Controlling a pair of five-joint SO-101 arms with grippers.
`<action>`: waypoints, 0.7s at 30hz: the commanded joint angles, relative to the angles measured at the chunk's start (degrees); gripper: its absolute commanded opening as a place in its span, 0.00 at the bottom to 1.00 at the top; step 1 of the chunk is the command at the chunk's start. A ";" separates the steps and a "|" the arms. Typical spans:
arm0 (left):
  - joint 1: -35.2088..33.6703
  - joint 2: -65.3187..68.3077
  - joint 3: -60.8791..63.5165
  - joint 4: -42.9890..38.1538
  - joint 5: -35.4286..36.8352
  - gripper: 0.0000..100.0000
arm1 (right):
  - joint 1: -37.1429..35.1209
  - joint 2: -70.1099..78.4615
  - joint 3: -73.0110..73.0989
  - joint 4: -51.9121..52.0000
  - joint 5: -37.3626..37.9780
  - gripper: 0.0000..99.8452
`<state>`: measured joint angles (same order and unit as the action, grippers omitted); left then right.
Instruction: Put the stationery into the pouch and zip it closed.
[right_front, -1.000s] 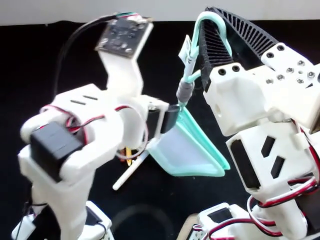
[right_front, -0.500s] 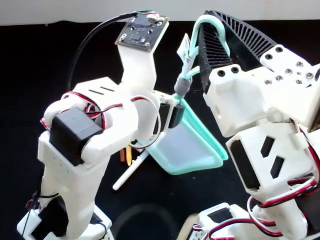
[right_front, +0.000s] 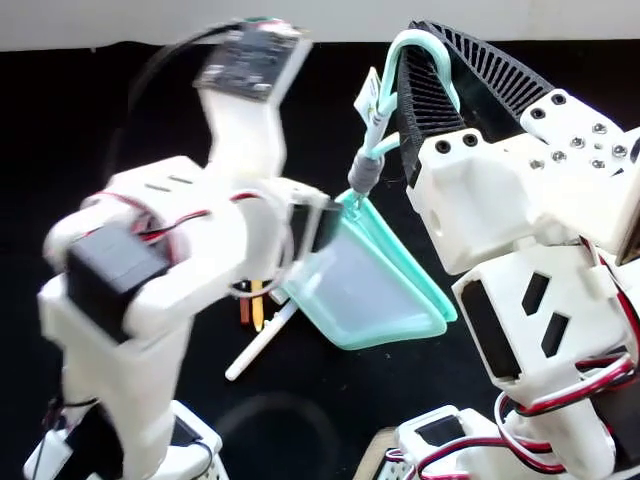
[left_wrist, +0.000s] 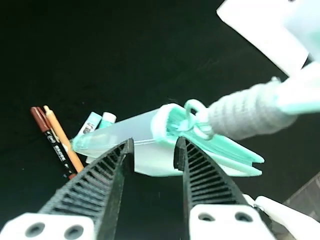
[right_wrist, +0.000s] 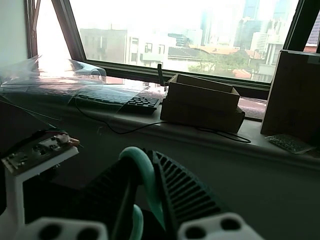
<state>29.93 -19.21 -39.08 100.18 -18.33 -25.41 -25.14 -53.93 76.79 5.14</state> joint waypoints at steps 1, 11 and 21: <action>-1.89 -2.51 -1.19 0.26 -0.62 0.15 | -0.22 0.13 -1.36 0.22 -0.35 0.01; -1.45 1.80 -1.45 -3.87 -0.53 0.15 | -0.40 -0.40 -1.80 0.22 -0.62 0.01; 2.95 4.97 -6.29 -3.60 -0.44 0.15 | -0.40 -0.40 -1.45 0.22 -0.62 0.01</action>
<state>31.52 -14.55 -42.33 96.66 -18.33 -25.41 -25.14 -54.29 76.79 4.97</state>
